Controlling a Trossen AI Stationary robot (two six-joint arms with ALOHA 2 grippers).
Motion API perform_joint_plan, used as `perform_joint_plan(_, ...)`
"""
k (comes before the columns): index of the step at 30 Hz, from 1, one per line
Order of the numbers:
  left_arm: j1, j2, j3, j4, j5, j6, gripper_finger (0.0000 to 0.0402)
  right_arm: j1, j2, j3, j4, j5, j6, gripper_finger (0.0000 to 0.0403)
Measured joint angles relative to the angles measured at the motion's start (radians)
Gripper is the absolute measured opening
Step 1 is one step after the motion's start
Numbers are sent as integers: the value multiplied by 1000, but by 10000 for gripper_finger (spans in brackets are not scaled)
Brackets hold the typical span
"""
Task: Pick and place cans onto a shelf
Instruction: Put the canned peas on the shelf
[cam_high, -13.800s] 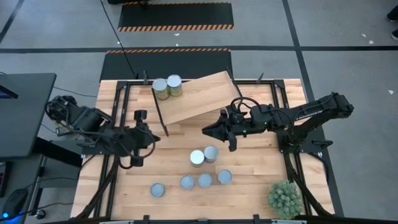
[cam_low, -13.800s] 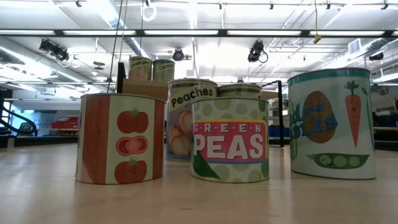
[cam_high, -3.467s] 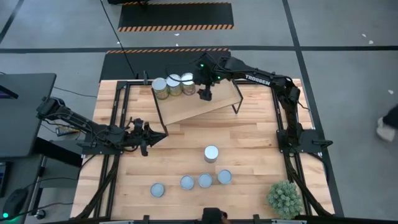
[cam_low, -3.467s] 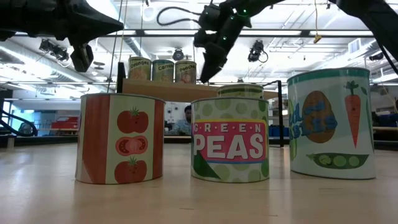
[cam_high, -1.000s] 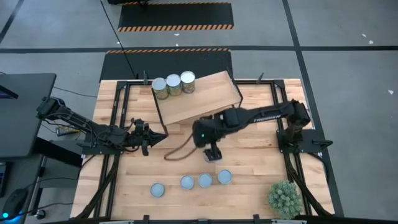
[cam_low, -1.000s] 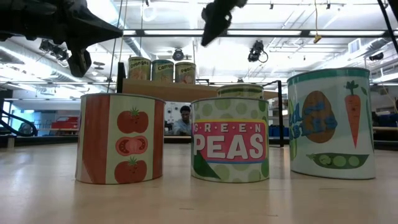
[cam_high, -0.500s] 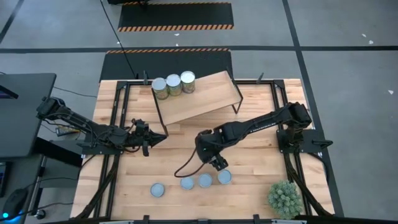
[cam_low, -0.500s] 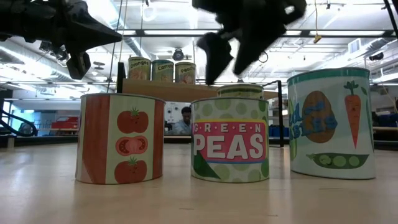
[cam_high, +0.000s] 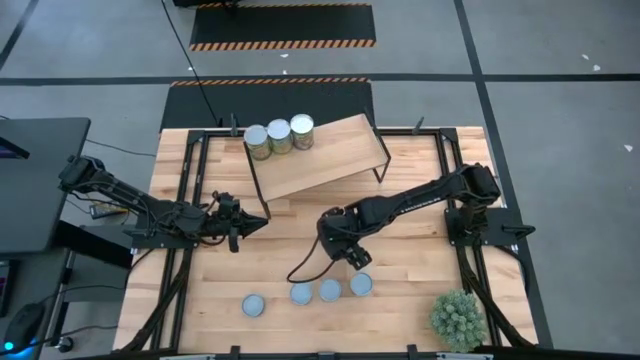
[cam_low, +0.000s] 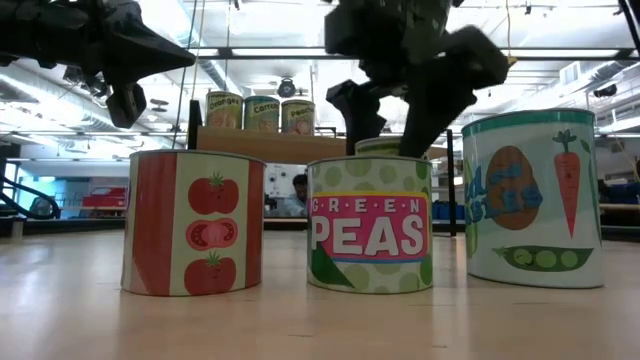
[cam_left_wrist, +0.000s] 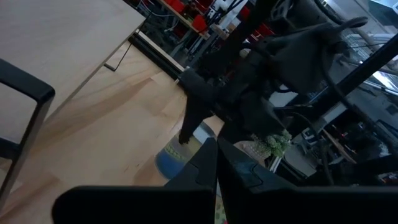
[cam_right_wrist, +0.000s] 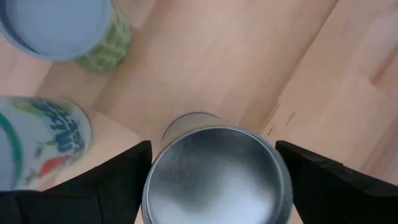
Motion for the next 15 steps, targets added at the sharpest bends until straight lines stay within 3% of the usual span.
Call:
perform_joint_plan(11, 0, 0, 0, -3, 0, 0, 16, -29, 0, -41, 8, 0, 0, 345)
perform_joint_plan(15, 0, 0, 0, -3, 0, 0, 16, -38, 0, -28, -15, 0, 0, 325)
